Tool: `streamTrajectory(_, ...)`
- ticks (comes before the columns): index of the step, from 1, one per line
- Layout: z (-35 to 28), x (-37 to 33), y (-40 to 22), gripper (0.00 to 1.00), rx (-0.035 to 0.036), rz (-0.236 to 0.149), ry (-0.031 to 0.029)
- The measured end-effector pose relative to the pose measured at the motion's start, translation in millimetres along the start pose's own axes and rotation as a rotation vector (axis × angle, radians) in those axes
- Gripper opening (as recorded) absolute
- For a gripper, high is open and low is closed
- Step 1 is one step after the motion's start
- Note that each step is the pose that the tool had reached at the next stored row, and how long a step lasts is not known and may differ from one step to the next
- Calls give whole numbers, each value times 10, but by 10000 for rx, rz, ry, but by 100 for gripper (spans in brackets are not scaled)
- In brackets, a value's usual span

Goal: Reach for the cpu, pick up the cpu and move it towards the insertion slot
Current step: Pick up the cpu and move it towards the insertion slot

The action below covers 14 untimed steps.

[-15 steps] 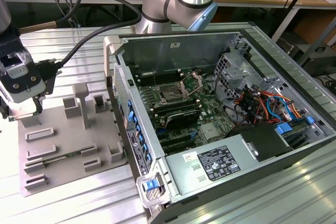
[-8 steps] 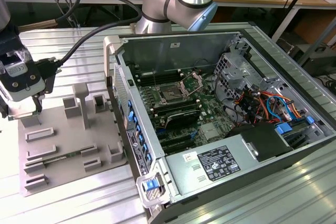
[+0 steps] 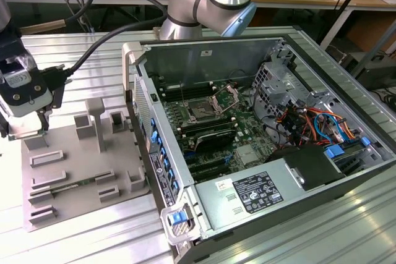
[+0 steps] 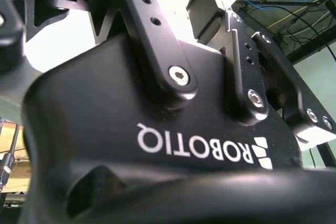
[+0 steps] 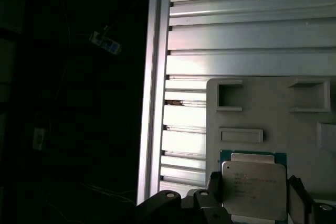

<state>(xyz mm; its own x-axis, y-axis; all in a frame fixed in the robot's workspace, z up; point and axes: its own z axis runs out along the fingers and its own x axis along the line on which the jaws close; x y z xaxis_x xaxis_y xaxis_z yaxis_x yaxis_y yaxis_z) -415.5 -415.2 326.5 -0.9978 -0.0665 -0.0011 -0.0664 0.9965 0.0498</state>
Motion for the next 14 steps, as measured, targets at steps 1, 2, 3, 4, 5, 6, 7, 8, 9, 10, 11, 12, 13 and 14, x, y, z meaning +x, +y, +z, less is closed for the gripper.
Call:
streamTrajectory(1,-3,0,0,55,0,0,-1)
streamTrajectory(2,-8,0,0,55,1,0,1)
streamTrajectory(3,-13,0,1,55,1,0,1)
streamTrajectory(4,-17,0,1,55,1,-1,1)
streamTrajectory(5,-21,0,1,55,0,0,0)
streamTrajectory(6,-23,0,1,55,1,0,1)
streamTrajectory(7,-25,0,1,55,0,0,1)
streamTrajectory(8,-27,0,1,55,1,0,1)
streamTrajectory(9,-28,0,1,55,1,0,0)
streamTrajectory(10,-29,0,1,55,1,0,1)
streamTrajectory(11,-30,0,1,55,1,0,1)
streamTrajectory(12,-31,0,1,55,0,-1,0)
streamTrajectory(13,-33,0,2,55,1,0,2)
streamTrajectory(14,-33,0,2,55,0,-1,0)
